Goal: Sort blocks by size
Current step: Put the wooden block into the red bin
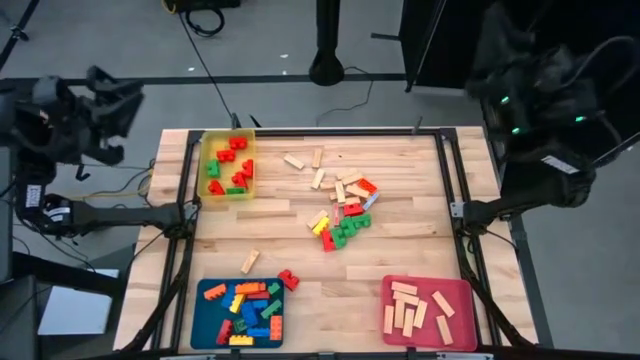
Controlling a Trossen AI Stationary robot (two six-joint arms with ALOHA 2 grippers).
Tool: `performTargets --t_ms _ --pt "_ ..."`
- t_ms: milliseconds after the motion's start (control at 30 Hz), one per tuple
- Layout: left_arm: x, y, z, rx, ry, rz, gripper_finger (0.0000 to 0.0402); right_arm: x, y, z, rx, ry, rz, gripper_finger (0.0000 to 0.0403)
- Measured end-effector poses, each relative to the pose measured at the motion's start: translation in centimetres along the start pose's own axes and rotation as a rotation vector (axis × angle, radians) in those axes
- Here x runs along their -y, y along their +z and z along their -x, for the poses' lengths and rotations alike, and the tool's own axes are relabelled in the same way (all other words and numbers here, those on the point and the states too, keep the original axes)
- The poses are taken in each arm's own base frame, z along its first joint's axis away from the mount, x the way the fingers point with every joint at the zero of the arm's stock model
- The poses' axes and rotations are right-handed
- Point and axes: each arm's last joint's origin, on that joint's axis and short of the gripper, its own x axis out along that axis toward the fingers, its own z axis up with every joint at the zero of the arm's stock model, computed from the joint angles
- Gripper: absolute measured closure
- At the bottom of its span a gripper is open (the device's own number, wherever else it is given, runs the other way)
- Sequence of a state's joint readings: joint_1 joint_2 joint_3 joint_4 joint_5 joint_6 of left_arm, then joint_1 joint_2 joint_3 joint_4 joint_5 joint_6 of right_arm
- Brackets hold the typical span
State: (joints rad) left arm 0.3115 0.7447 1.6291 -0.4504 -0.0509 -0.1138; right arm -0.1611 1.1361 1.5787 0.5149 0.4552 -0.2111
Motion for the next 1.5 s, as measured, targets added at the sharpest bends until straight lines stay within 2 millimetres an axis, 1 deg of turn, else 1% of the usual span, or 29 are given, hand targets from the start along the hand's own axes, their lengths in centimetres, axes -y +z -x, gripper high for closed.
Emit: performTargets --t_ms 67,133,200,267,300,367,433,467,567,633,667,700,767,800,833,900,1000,1100,1133,1200,1333,1433,1500 --pt "0.1 -0.1 -0.6 0.001 -0.035 -0.006 0.0257 0.5 0.6 -0.2 -0.013 -0.063 0.005 0.0225" --pt "0.0 0.1 -1.0 0.044 0.026 -0.034 0.0257 0.4 0.4 -0.4 -0.065 -0.036 -0.013 0.0225" --pt "-0.4 0.6 -0.9 0.092 0.158 -0.081 0.0257 -0.3 -0.6 -0.6 -0.139 0.070 -0.069 0.0225" --pt "-0.7 0.9 -0.8 0.117 0.280 -0.134 0.0257 -1.4 -1.8 -0.7 -0.191 0.226 -0.151 0.0225" --pt "-0.7 0.9 -0.5 0.114 0.296 -0.141 0.0257 -2.1 -2.3 -0.7 -0.204 0.304 -0.181 0.0225" --pt "-0.7 1.0 -0.1 0.121 0.277 -0.084 0.0257 -3.3 -3.1 -0.5 -0.219 0.418 -0.201 0.0226" --pt "-0.5 0.9 -0.2 0.116 0.194 -0.015 0.0257 -3.8 -2.9 -0.4 -0.182 0.449 -0.152 0.0226" --pt "-0.3 0.8 -0.4 0.103 0.137 0.003 0.0257 -3.7 -2.4 -0.3 -0.146 0.427 -0.119 0.0226" --pt "0.2 0.6 -1.6 0.102 -0.018 -0.004 0.0257 -2.4 -0.4 -0.2 -0.080 0.263 0.018 0.0226" --pt "0.4 0.6 -2.4 0.128 -0.076 -0.078 0.0257 -1.6 0.6 0.0 -0.084 0.145 0.093 0.0226" --pt "0.4 0.6 -2.6 0.136 -0.077 -0.128 0.0257 -1.3 0.9 0.1 -0.078 0.100 0.110 0.0226" --pt "0.3 0.6 -2.7 0.144 -0.045 -0.175 0.0257 -1.2 1.2 0.1 -0.056 0.077 0.110 0.0226" --pt "0.0 0.8 -2.9 0.172 0.103 -0.240 0.0257 -1.0 1.9 0.0 0.011 0.084 0.101 0.0226" --pt "-0.2 0.9 -3.1 0.181 0.176 -0.258 0.0257 -1.0 2.1 0.0 0.048 0.100 0.126 0.0226" --pt "-0.3 1.0 -3.2 0.191 0.209 -0.271 0.0257 -1.0 2.3 0.0 0.077 0.113 0.174 0.0226" --pt "-0.3 1.0 -3.3 0.191 0.208 -0.283 0.0257 -0.8 2.9 0.1 0.120 0.101 0.278 0.0226" --pt "-0.2 0.6 -3.4 0.159 0.158 -0.325 0.0257 0.2 4.4 0.6 0.139 0.013 0.376 0.0226" --pt "-0.4 0.9 -3.5 0.168 0.258 -0.443 0.0257 1.0 5.1 0.7 0.147 -0.055 0.416 0.0226" --pt "-0.5 1.0 -3.5 0.174 0.312 -0.471 0.0257 1.0 5.0 0.6 0.148 -0.054 0.428 0.0226" --pt "-0.7 1.3 -3.3 0.175 0.414 -0.507 0.0257 0.7 3.9 0.2 0.114 -0.038 0.491 0.0226" --pt "-0.8 1.4 -3.4 0.163 0.463 -0.599 0.0257 0.4 1.8 -0.6 0.051 -0.017 0.635 0.0226" --pt "-0.8 1.3 -4.6 0.197 0.477 -0.627 0.0257 0.5 1.8 -0.8 0.070 -0.030 0.765 0.0226" --pt "-0.7 1.4 -5.2 0.221 0.495 -0.681 0.0257 0.5 1.6 -0.9 0.071 -0.029 0.807 0.0225"
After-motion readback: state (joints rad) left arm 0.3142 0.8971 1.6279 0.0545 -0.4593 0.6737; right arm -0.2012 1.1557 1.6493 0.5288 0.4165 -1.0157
